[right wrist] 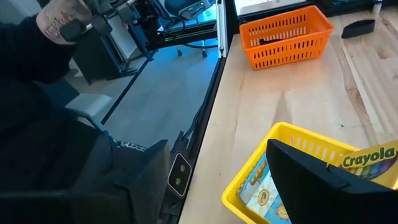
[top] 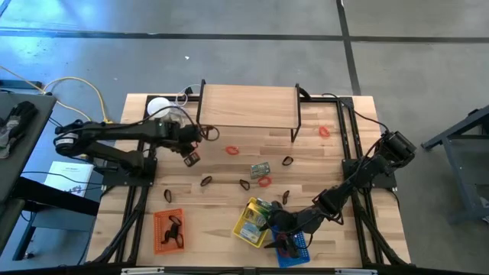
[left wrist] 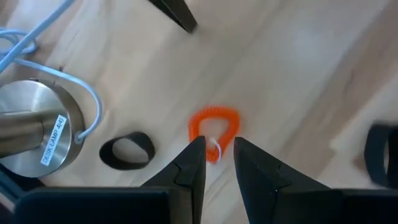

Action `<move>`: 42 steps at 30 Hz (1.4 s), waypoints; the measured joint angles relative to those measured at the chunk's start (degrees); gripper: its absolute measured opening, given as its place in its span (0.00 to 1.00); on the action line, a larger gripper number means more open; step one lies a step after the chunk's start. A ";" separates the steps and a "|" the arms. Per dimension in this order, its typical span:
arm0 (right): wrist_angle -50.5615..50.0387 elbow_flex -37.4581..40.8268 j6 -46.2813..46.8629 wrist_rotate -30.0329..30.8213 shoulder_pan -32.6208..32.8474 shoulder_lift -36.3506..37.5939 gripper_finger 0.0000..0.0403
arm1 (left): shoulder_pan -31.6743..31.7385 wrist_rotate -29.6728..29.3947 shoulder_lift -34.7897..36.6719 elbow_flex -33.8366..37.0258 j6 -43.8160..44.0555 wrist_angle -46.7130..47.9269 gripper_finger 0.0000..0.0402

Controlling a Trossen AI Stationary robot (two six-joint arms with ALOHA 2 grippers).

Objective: Pick & Place Office Desk Supplies
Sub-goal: Put the orange spring keychain into the blue bin

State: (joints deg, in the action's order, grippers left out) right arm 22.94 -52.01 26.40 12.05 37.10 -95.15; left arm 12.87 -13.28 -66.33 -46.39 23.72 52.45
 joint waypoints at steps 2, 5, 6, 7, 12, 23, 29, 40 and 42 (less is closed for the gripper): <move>-0.02 0.00 1.22 0.31 0.00 0.00 0.63 | 0.45 -0.04 -0.28 0.00 0.38 -0.39 0.19; -0.17 0.00 2.33 1.67 0.06 0.00 0.63 | 0.79 -0.52 -0.49 0.00 1.19 -0.27 0.19; -0.17 0.00 2.44 1.95 0.19 0.00 0.63 | 0.80 -0.09 -0.60 0.00 1.57 -0.24 0.19; -0.15 0.00 2.50 2.37 0.38 0.00 0.63 | 0.84 0.56 -0.63 0.02 1.39 -0.24 0.19; -0.07 0.00 3.02 4.66 1.23 0.00 0.63 | 0.94 2.01 -0.65 0.02 0.31 -0.29 0.19; -0.02 0.00 6.30 9.10 2.32 0.00 0.63 | 0.05 8.93 -6.85 0.13 -11.24 -3.76 0.29; -0.02 0.00 7.01 9.31 2.29 0.00 0.63 | 0.57 8.22 -10.51 0.13 -13.33 -4.86 0.47; -0.04 0.00 7.03 9.03 2.70 0.00 0.63 | 5.12 8.68 -15.68 0.13 -8.68 -4.48 0.56; -0.04 0.00 7.03 9.05 2.84 0.00 0.63 | 5.12 8.67 -16.81 0.13 -8.29 -4.53 0.56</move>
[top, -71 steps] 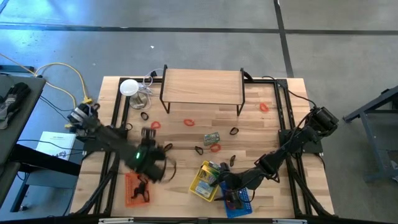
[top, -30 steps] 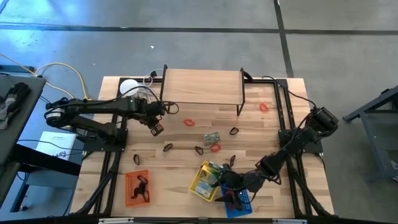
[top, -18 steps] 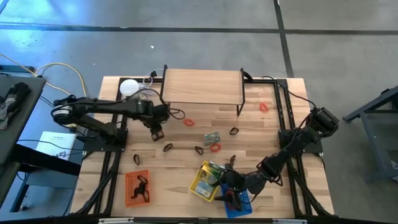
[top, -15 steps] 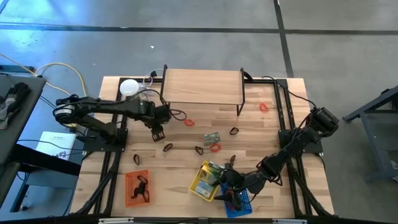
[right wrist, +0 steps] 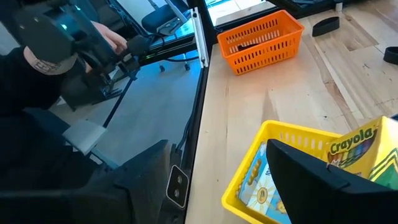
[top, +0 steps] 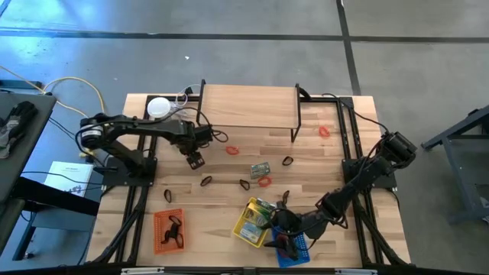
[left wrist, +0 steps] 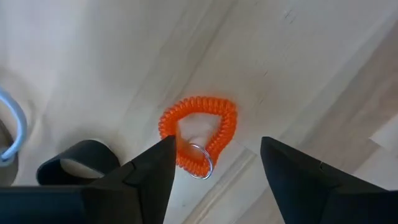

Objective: Pick & Place Office Desk Supplies
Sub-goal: Put the orange spring keychain into the blue bin

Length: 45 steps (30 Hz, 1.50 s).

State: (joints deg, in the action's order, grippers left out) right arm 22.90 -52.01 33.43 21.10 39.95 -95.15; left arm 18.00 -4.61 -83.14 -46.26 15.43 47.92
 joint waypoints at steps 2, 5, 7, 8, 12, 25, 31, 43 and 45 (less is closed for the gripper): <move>0.00 0.00 0.00 0.00 0.13 0.00 0.63 | -0.06 0.01 -1.34 0.00 0.01 -0.42 0.56; 0.00 0.00 0.00 0.00 0.22 0.00 0.63 | -0.11 -0.60 -3.76 0.00 -0.13 -1.39 0.56; 0.00 0.00 0.00 -0.02 0.22 0.00 0.63 | -0.11 -0.62 -5.32 -0.19 -0.41 -1.69 0.56; 0.00 0.00 0.00 0.00 0.22 0.00 0.63 | -0.11 -0.57 -5.93 -0.31 -0.48 -1.60 0.55; 0.00 0.00 0.00 0.00 0.22 0.00 0.63 | -0.13 -0.31 -7.63 -0.35 -1.42 -1.34 0.48; 0.02 0.00 -0.19 -0.31 0.22 0.00 0.63 | -7.79 -3.75 1.02 -2.24 -4.01 3.37 0.03; 1.90 0.00 -4.57 -0.28 0.06 -0.02 0.63 | -16.37 -4.51 11.39 -6.07 2.73 2.33 0.03; 13.99 0.00 -29.54 0.02 -2.13 -0.02 0.63 | -42.47 5.58 15.02 -6.23 8.81 -43.04 0.02; 16.12 0.00 -32.48 0.20 -2.92 -0.02 0.63 | -45.66 4.07 12.75 -6.23 8.18 -49.09 0.02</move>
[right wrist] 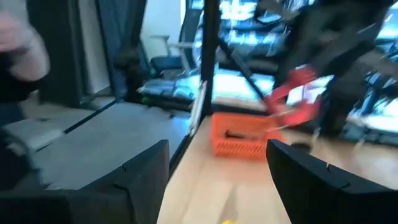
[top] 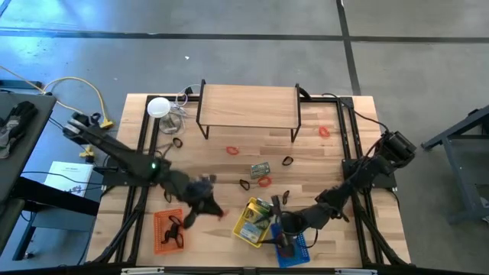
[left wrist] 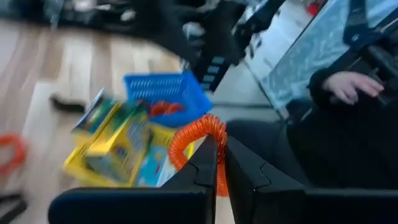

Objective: Pick & Place Office Desk Supplies
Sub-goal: Put the orange spring keychain into the blue bin

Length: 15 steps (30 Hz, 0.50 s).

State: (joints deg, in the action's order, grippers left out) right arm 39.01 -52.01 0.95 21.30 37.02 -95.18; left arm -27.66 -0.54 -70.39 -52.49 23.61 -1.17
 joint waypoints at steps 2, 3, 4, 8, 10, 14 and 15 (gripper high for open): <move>2.16 -0.01 -1.51 0.73 -1.15 0.00 0.63 | -2.19 -3.20 -2.19 0.00 -0.22 -5.09 0.02; 3.09 0.00 -1.60 0.87 -1.80 0.00 0.63 | -2.99 -4.48 -3.42 0.00 -0.23 -7.75 0.02; 3.79 -0.01 -1.32 0.83 -2.48 0.00 0.63 | -3.51 -5.22 -4.70 0.00 -0.28 -10.48 0.02; 5.39 -0.01 1.30 -4.81 -5.12 0.00 0.63 | -4.63 -5.72 -9.55 0.00 -3.02 -20.54 0.02; 5.11 -0.01 2.60 -7.88 -6.10 0.00 0.63 | -5.20 -5.48 -11.28 0.00 -4.07 -24.65 0.02; 4.60 -0.02 4.47 -13.01 -7.33 0.00 0.63 | -5.46 -4.76 -13.51 0.02 -7.29 -28.56 0.02; 4.64 -0.01 4.80 -14.12 -7.56 0.00 0.63 | -5.32 -4.75 -13.95 0.02 -7.98 -29.78 0.02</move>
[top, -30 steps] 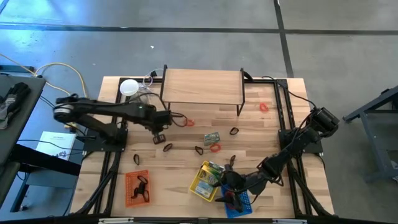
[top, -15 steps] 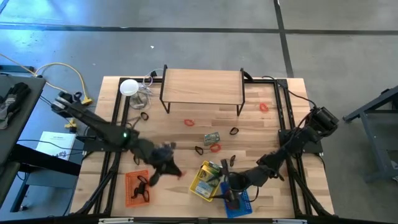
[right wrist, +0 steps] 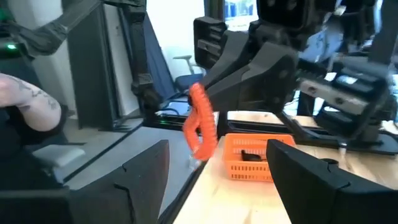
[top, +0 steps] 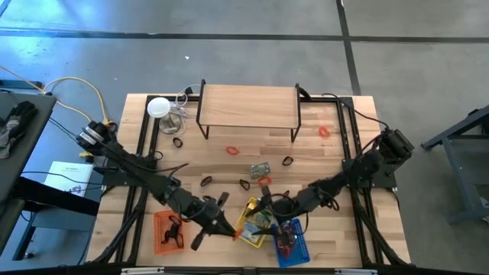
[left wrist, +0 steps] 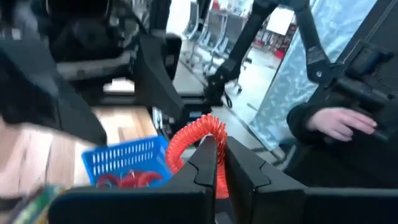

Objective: Pick & Place Office Desk Supplies
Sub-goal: Put the orange spring keychain into the blue bin

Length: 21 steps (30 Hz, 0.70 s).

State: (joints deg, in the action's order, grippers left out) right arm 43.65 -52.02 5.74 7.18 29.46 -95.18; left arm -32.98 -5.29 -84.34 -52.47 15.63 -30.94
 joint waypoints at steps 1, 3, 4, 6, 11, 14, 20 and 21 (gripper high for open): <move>0.01 -0.01 0.05 -0.65 -0.24 0.00 0.63 | 0.33 0.01 -0.24 0.00 -0.99 -1.10 0.02; 0.20 -0.01 0.06 -1.66 -0.61 0.00 0.63 | 0.83 0.52 -0.78 0.00 -2.70 -3.42 0.02; 0.29 -0.01 0.06 -1.82 -0.74 0.00 0.63 | 1.21 0.72 -0.96 0.00 -3.56 -4.36 0.02; 0.27 0.01 0.06 -2.41 -0.81 0.00 0.63 | 2.22 0.76 -1.39 0.00 -4.80 -5.76 0.02; 0.29 0.00 0.04 -3.55 -1.06 0.00 0.63 | 5.02 1.91 -1.76 0.00 -4.81 -7.23 0.02; 0.53 0.00 0.04 -3.55 -1.04 0.00 0.63 | 6.57 4.18 -1.76 0.00 -3.74 -6.95 0.02; 0.36 0.00 0.04 -3.22 -1.04 0.00 0.55 | 7.11 5.48 -1.76 0.02 -3.71 -6.07 0.02; 0.36 0.01 0.02 -3.18 -1.04 0.00 0.52 | 7.11 5.56 -1.76 0.02 -3.71 -6.09 0.02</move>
State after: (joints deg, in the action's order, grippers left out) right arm 44.01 -52.01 5.76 4.01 28.42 -95.18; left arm -25.87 0.27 -86.11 -52.45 11.92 -37.04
